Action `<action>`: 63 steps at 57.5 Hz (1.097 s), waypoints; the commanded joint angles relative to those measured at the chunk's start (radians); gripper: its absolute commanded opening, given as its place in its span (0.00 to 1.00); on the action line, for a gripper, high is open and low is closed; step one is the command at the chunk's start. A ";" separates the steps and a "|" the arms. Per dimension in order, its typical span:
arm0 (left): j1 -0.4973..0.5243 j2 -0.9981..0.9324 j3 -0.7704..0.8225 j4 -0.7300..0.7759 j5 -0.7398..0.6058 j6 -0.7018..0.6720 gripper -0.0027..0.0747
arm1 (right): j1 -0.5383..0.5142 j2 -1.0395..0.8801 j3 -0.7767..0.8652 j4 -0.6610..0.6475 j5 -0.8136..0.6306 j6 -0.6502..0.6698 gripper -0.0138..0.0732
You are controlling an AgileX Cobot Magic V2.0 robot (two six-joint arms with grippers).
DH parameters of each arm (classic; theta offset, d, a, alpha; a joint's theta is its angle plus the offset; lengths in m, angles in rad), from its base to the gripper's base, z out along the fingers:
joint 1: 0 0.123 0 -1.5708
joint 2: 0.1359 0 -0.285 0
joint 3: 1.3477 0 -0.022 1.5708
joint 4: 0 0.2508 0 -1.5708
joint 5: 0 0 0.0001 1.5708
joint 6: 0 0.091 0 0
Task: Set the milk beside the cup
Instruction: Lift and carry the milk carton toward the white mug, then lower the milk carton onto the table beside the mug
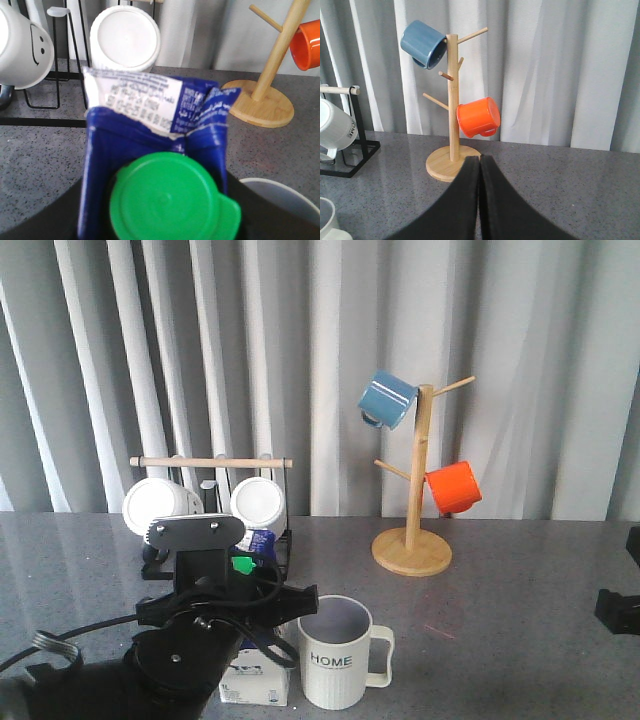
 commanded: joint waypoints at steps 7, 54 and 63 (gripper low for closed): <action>-0.003 -0.028 -0.023 0.010 -0.002 -0.006 0.15 | -0.005 -0.008 -0.035 -0.008 -0.070 -0.013 0.15; -0.002 -0.061 -0.023 -0.016 -0.073 0.099 0.98 | -0.005 -0.008 -0.035 -0.008 -0.070 -0.013 0.15; -0.002 -0.111 -0.023 -0.016 -0.069 0.099 0.95 | -0.005 -0.008 -0.035 -0.008 -0.070 -0.013 0.15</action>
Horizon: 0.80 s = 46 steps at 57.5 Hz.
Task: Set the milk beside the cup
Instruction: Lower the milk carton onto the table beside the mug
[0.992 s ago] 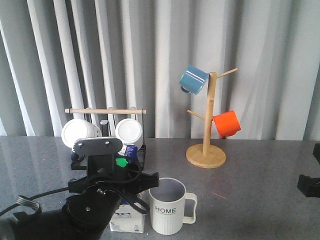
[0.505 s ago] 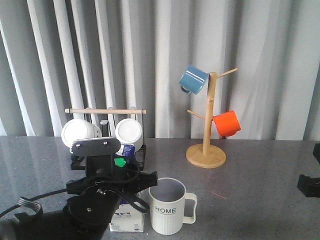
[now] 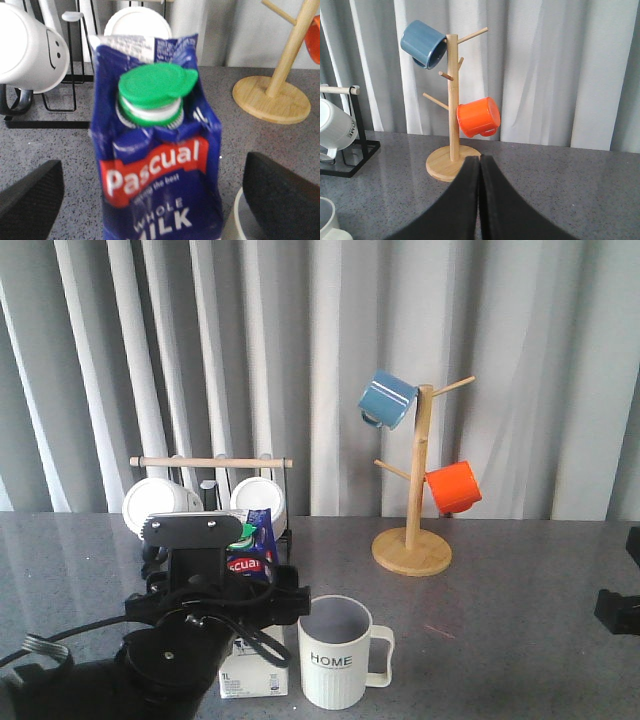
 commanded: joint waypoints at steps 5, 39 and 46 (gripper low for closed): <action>-0.002 -0.126 -0.025 0.032 -0.028 0.006 0.94 | -0.005 -0.008 -0.035 -0.008 -0.070 -0.013 0.15; -0.002 -0.321 -0.025 0.026 0.081 0.005 0.02 | -0.005 -0.008 -0.035 -0.008 -0.071 -0.013 0.15; -0.002 -0.318 -0.025 0.024 0.082 0.005 0.03 | -0.005 -0.008 -0.035 -0.008 -0.071 -0.013 0.15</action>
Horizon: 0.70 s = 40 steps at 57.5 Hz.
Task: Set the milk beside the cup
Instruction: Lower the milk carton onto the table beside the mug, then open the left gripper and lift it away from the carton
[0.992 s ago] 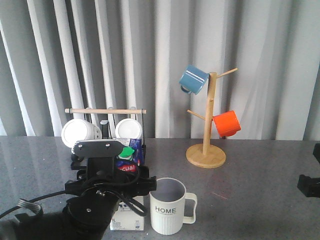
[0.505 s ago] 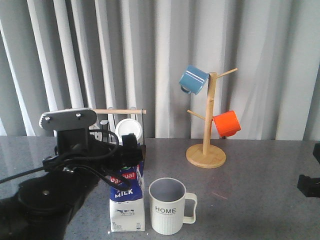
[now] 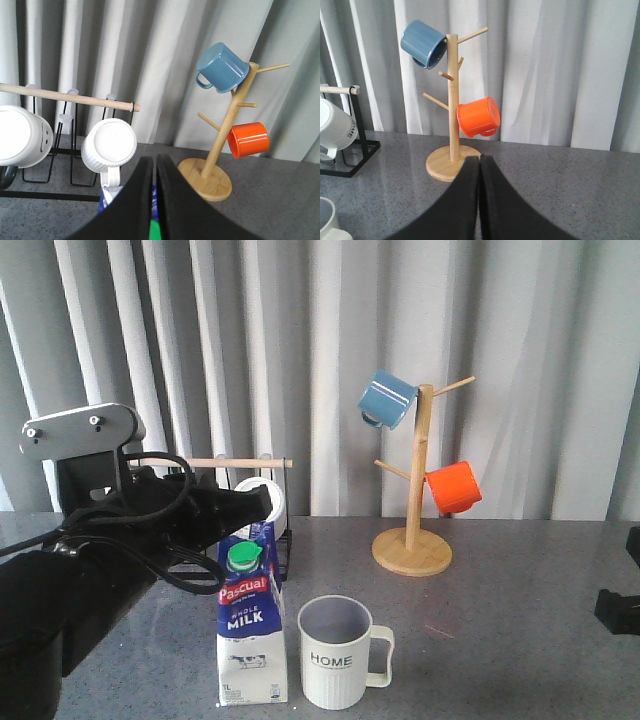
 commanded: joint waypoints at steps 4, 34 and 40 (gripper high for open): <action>-0.002 -0.032 -0.026 0.030 0.025 -0.023 0.03 | -0.005 -0.008 -0.035 -0.008 -0.071 -0.013 0.15; -0.002 -0.047 -0.180 0.570 0.426 -0.240 0.03 | -0.005 -0.008 -0.035 -0.008 -0.071 -0.013 0.15; -0.002 -0.105 -0.089 0.919 0.461 -0.524 0.03 | -0.005 -0.008 -0.035 -0.008 -0.071 -0.013 0.15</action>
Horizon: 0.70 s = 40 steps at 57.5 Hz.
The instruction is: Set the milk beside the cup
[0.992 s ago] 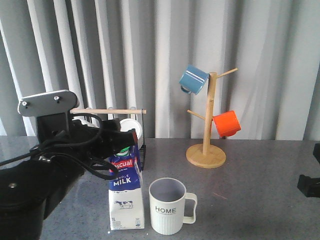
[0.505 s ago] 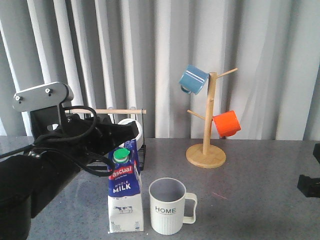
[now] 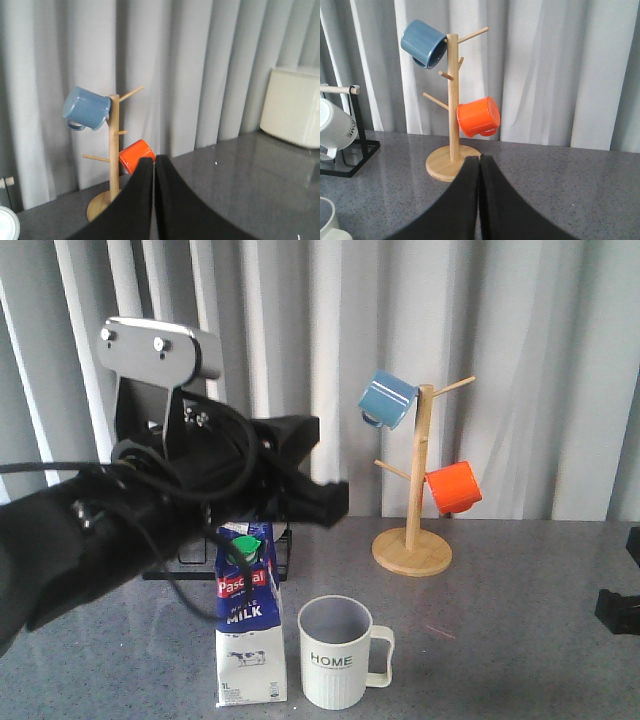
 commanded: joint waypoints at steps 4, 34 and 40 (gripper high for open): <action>0.025 -0.144 0.132 0.513 -0.015 -0.474 0.03 | -0.005 -0.008 -0.035 -0.008 -0.071 -0.013 0.15; 0.384 -0.872 0.966 0.741 -0.111 -0.767 0.03 | -0.005 -0.008 -0.035 -0.008 -0.071 -0.013 0.15; 0.454 -0.970 1.056 0.742 -0.108 -0.767 0.03 | -0.005 -0.008 -0.035 -0.008 -0.071 -0.013 0.15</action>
